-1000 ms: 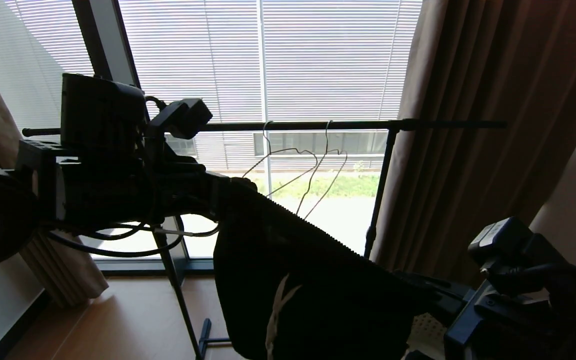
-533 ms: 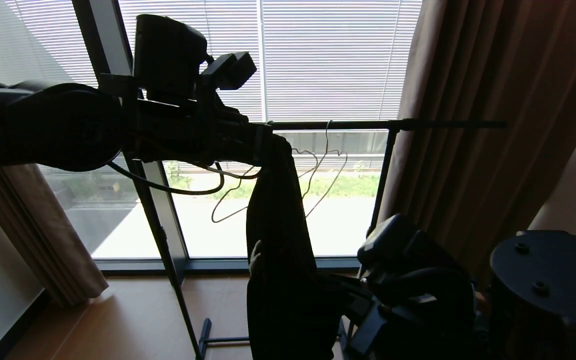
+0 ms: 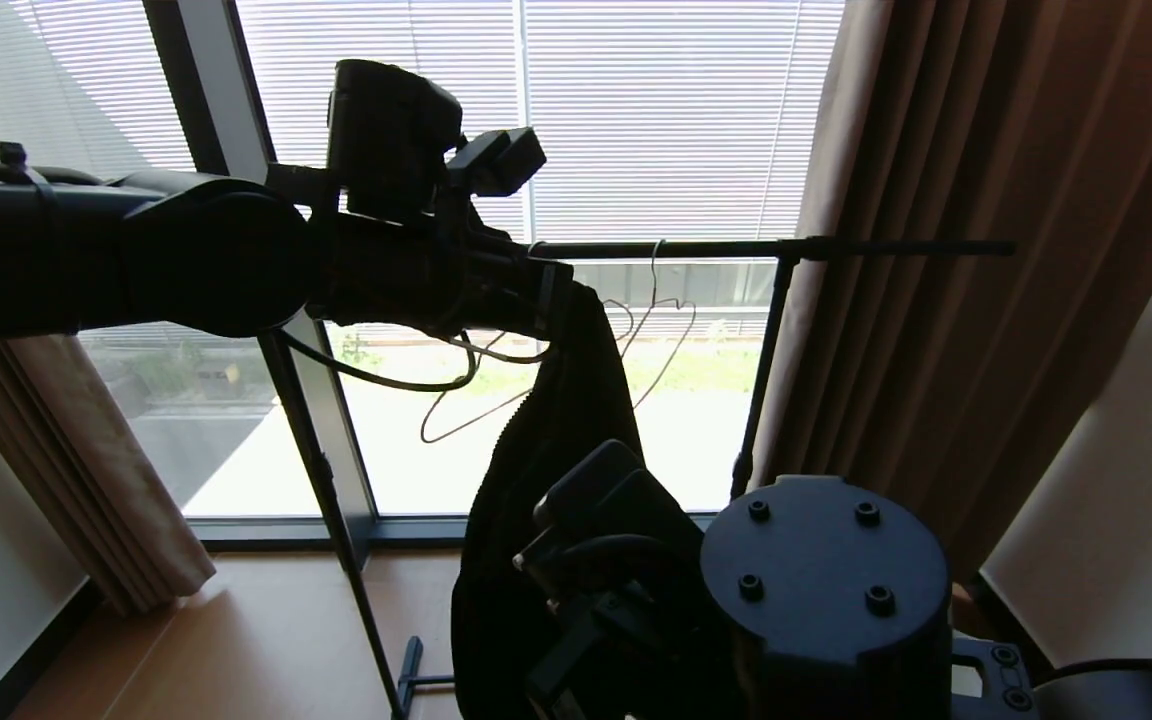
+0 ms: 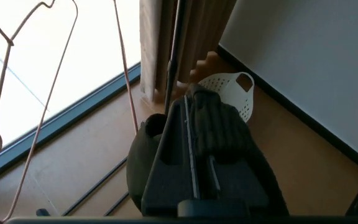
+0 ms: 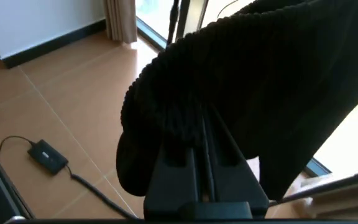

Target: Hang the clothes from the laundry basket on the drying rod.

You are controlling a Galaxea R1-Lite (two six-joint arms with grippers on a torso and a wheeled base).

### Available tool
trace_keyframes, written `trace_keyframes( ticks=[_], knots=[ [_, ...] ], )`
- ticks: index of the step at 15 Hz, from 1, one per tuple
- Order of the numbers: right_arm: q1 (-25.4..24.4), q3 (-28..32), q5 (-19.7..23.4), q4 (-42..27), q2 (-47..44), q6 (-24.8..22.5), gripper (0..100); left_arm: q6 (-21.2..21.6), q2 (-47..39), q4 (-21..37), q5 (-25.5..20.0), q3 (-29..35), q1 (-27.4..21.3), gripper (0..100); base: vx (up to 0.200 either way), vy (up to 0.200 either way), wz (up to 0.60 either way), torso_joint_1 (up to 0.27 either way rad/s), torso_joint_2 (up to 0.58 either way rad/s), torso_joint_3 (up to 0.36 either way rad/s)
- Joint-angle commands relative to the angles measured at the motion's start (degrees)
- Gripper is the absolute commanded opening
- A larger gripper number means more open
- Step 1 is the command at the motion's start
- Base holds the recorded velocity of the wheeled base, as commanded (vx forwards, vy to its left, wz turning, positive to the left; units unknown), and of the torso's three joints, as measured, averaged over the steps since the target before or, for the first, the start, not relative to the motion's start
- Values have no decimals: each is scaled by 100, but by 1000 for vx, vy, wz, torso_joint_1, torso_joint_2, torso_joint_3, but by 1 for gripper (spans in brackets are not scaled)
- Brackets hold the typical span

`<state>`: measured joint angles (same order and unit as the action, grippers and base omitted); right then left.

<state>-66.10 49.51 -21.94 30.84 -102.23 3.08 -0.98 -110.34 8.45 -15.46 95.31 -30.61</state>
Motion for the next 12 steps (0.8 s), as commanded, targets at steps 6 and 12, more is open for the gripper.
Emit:
trace_keyframes(
  ticks=[6,12],
  knots=[
    [1398,-1989,-21,80,951,26,0,370,1462,-36,-151,-1735,539,0,0,0,0,0,0,0],
    [2953,-11,41,10,230,87,0,642,2948,-45,-151,-4108,249,0,0,0,0,0,0,0]
  ],
)
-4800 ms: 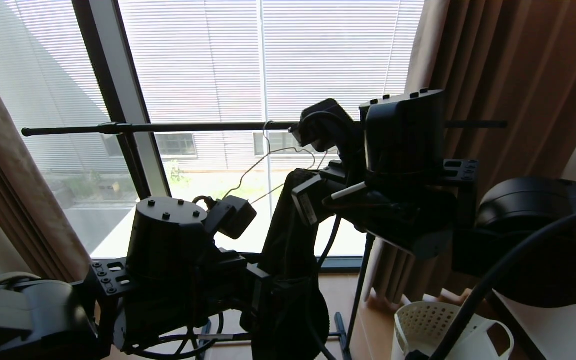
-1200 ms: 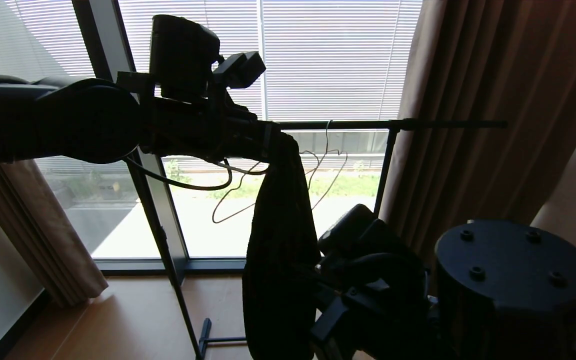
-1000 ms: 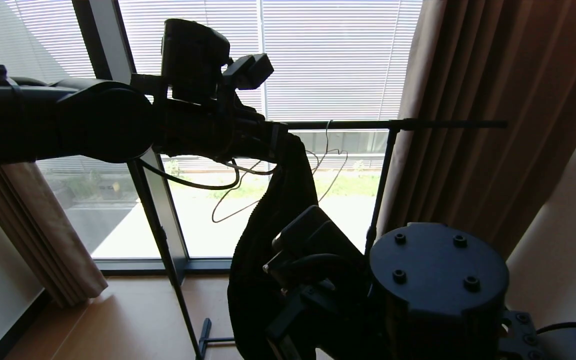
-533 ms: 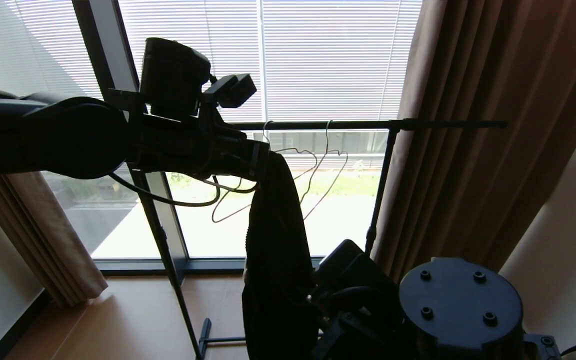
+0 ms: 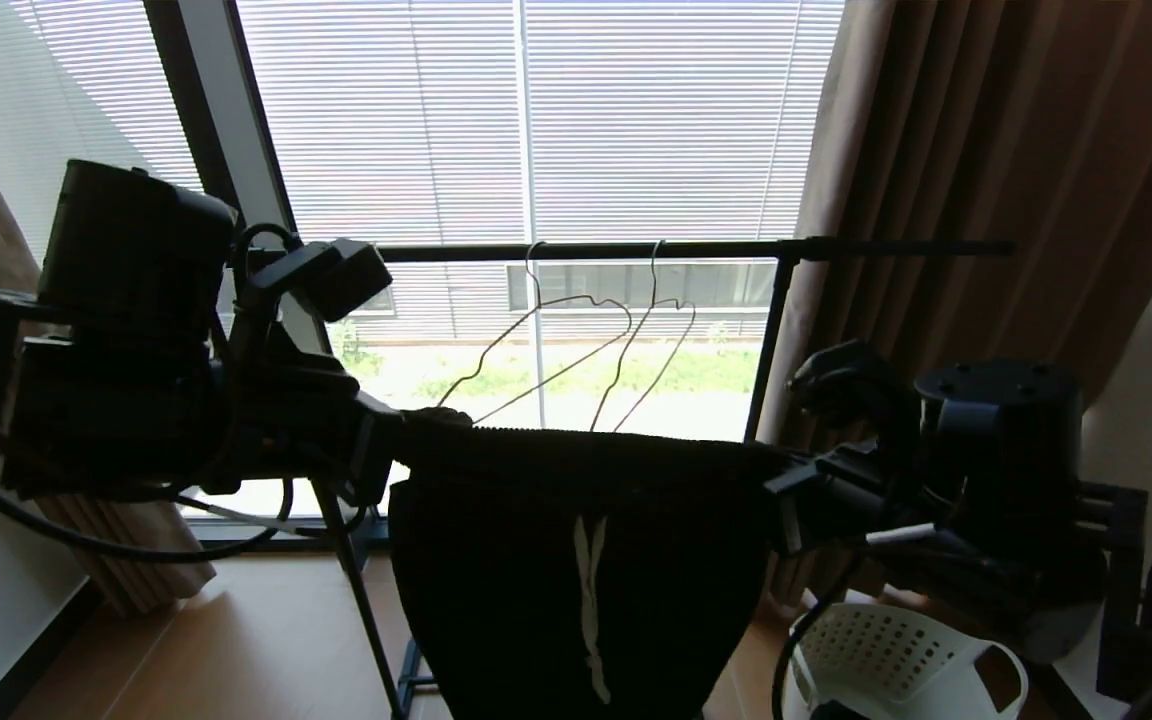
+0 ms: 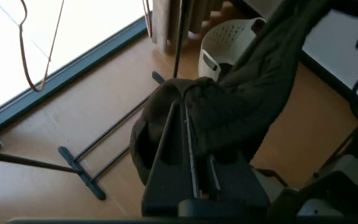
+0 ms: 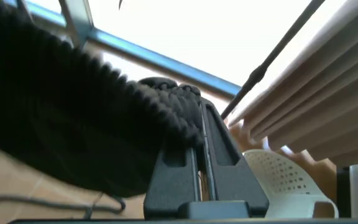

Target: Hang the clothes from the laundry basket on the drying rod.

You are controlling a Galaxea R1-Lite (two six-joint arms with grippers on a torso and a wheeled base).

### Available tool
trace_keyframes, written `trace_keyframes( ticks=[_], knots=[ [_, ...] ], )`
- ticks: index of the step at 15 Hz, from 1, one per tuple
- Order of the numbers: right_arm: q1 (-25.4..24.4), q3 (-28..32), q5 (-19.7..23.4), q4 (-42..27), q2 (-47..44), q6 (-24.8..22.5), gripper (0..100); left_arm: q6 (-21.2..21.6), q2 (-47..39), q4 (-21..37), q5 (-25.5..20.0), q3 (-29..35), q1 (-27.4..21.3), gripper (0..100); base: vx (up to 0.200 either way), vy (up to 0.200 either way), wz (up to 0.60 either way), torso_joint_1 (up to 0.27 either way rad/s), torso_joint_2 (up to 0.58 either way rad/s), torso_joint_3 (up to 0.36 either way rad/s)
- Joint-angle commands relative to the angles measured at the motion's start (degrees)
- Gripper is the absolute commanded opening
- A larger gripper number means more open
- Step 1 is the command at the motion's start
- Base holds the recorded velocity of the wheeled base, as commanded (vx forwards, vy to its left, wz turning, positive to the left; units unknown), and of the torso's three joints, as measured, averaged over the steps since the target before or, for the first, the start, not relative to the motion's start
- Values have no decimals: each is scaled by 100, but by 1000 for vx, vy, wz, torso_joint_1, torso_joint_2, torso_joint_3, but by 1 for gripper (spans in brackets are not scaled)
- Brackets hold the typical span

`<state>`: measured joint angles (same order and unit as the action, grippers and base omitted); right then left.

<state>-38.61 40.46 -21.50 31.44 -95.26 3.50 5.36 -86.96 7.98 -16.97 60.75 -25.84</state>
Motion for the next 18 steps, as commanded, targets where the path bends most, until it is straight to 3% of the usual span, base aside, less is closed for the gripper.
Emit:
trace_keyframes(
  ticks=[1,2,5,9,11,14,18],
  knots=[
    [205,1148,-3,-59,-582,46,0,-9,662,1,9,-801,-325,0,0,0,0,0,0,0],
    [90,1851,-3,-182,-924,46,0,-44,715,-7,9,-1109,-597,0,0,0,0,0,0,0],
    [-226,3152,-12,-657,-1461,186,0,-615,645,-16,9,-1381,-1423,0,0,0,0,0,0,0],
    [-745,4286,-64,-1316,-1962,511,0,-1011,328,-254,-202,-1381,-1951,0,0,0,0,0,0,0],
    [-956,4356,-64,-1351,-2006,547,0,-1327,197,-623,-325,-1346,-2039,0,0,0,0,0,0,0],
    [-982,4339,-64,-1369,-1970,749,0,-1433,117,-737,-325,-1355,-2091,0,0,0,0,0,0,0],
    [-587,3636,-152,-1307,-1434,863,0,-1424,522,-702,-298,-1654,-1872,0,0,0,0,0,0,0]
  ],
)
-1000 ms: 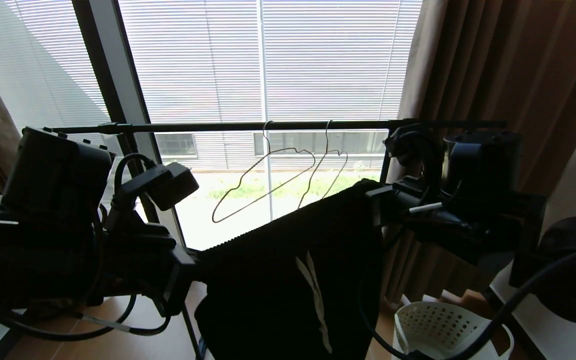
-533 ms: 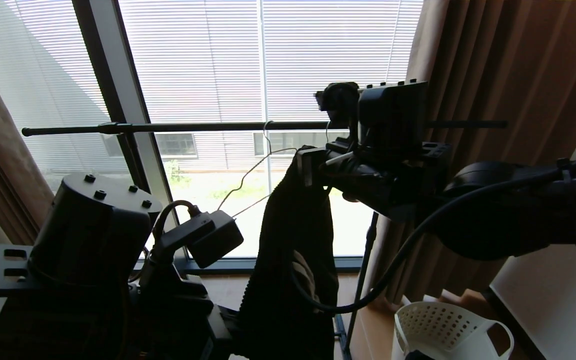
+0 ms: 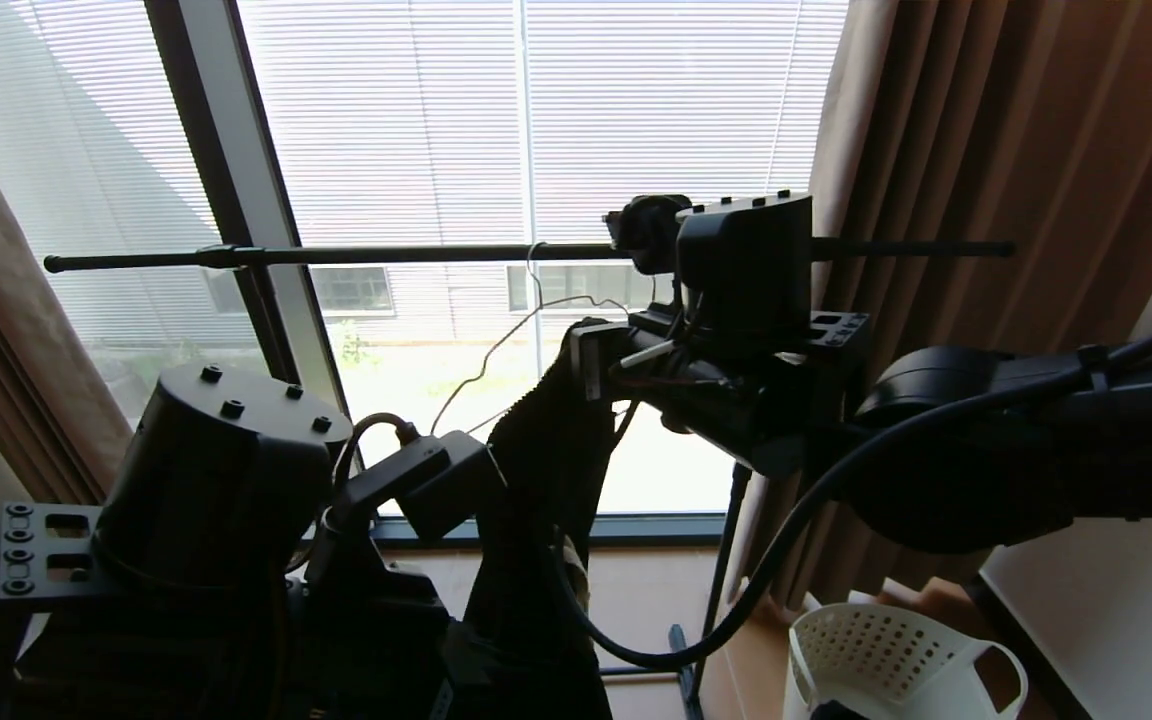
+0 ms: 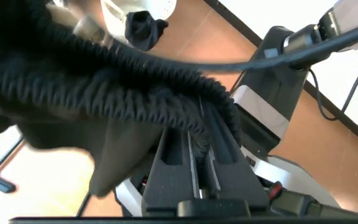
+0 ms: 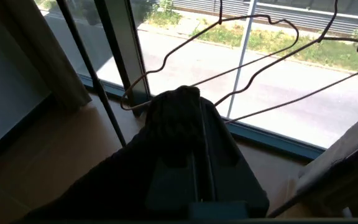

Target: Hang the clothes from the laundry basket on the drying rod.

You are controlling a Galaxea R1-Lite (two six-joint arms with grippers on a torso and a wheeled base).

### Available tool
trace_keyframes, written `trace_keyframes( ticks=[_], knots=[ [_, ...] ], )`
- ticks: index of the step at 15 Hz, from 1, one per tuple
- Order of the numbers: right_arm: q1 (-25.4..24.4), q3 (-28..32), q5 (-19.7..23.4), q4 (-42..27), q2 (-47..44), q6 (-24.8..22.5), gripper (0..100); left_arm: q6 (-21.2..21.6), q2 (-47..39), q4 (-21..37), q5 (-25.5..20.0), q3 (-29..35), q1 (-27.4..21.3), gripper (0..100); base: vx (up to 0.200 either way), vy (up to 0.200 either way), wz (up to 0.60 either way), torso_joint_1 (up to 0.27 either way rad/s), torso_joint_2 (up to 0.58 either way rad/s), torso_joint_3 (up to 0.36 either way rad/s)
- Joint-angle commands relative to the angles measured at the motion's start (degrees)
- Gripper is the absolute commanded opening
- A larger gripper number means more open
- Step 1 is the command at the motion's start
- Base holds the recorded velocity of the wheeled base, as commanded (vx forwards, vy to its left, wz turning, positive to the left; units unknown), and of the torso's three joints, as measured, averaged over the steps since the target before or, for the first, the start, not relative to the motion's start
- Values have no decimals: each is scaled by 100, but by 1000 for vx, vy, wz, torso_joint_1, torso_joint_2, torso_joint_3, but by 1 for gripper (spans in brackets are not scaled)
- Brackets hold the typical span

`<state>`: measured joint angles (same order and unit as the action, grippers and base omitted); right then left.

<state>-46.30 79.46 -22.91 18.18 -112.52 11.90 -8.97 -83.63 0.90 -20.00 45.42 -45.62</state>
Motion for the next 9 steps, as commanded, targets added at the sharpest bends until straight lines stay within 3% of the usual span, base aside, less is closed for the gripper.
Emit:
trace_keyframes(
  ticks=[1,6,9],
  knots=[
    [385,-704,-3,46,644,23,0,27,400,15,14,-306,290,0,0,0,0,0,0,0],
    [587,-2435,-3,28,2103,-109,0,405,426,-29,14,-200,1354,0,0,0,0,0,0,0],
    [385,-3437,-12,28,2762,-249,0,669,-215,-29,23,617,1723,0,0,0,0,0,0,0]
  ],
)
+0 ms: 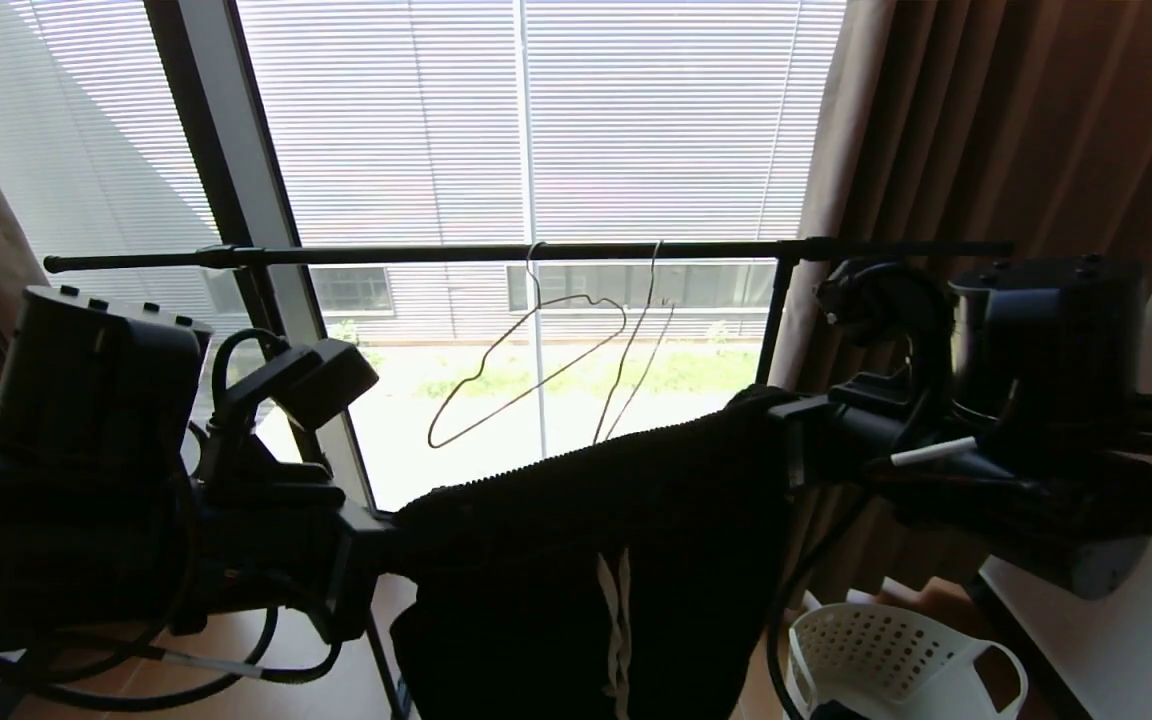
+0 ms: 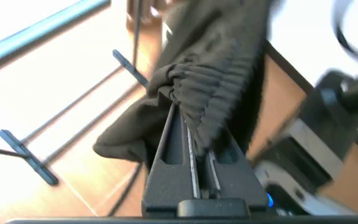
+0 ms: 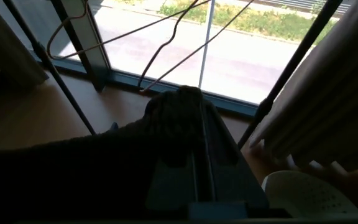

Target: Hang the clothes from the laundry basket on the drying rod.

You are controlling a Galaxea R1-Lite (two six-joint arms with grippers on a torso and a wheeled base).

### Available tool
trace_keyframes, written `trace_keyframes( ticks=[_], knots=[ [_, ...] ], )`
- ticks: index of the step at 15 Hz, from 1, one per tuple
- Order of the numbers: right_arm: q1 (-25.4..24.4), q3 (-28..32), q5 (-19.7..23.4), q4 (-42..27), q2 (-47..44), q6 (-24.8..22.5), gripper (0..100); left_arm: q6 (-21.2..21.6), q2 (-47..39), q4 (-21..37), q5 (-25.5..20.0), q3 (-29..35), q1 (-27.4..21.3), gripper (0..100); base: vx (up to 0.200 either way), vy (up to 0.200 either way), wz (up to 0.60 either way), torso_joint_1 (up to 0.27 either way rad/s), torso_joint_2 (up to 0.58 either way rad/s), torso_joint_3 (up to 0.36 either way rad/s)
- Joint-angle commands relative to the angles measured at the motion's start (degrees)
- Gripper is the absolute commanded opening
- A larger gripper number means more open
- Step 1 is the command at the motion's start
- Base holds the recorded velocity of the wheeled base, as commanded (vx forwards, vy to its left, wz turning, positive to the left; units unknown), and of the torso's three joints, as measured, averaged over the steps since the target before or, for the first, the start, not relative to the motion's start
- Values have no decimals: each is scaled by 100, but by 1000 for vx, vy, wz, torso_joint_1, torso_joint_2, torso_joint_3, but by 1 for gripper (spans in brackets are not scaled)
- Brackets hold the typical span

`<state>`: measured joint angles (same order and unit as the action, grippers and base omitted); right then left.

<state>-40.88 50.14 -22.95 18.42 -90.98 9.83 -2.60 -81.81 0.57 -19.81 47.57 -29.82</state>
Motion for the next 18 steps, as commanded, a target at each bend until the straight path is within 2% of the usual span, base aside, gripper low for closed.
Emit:
trace_keyframes(
  ticks=[1,3,5,6,10,11,13,16,18],
  knots=[
    [-342,-663,-16,4,634,-33,0,31,-546,4,3,596,143,0,0,0,0,0,0,0],
    [-773,-980,-95,21,599,-25,0,40,-924,4,144,1044,46,0,0,0,0,0,0,0],
    [-843,-1015,-95,30,467,-7,0,49,-1118,13,267,1264,-15,0,0,0,0,0,0,0],
    [-843,-1015,-78,30,441,2,100,49,-1127,13,276,1325,-15,0,0,0,0,0,0,0],
    [-843,-1287,-51,197,326,11,100,58,-1021,57,285,1457,-6,0,0,0,0,0,0,0],
    [-843,-1498,-69,531,186,-7,100,58,-977,75,302,1501,-6,0,0,0,0,0,0,0],
    [-843,-1674,-78,716,80,-16,100,58,-942,162,390,1598,-6,0,0,0,0,0,0,0],
    [-949,-2052,-51,733,-43,-165,100,49,-933,558,452,2231,-6,0,0,0,0,0,0,0],
    [-1133,-2078,-7,812,-34,-323,100,49,-951,848,531,2538,-33,0,0,0,0,0,0,0]
  ],
)
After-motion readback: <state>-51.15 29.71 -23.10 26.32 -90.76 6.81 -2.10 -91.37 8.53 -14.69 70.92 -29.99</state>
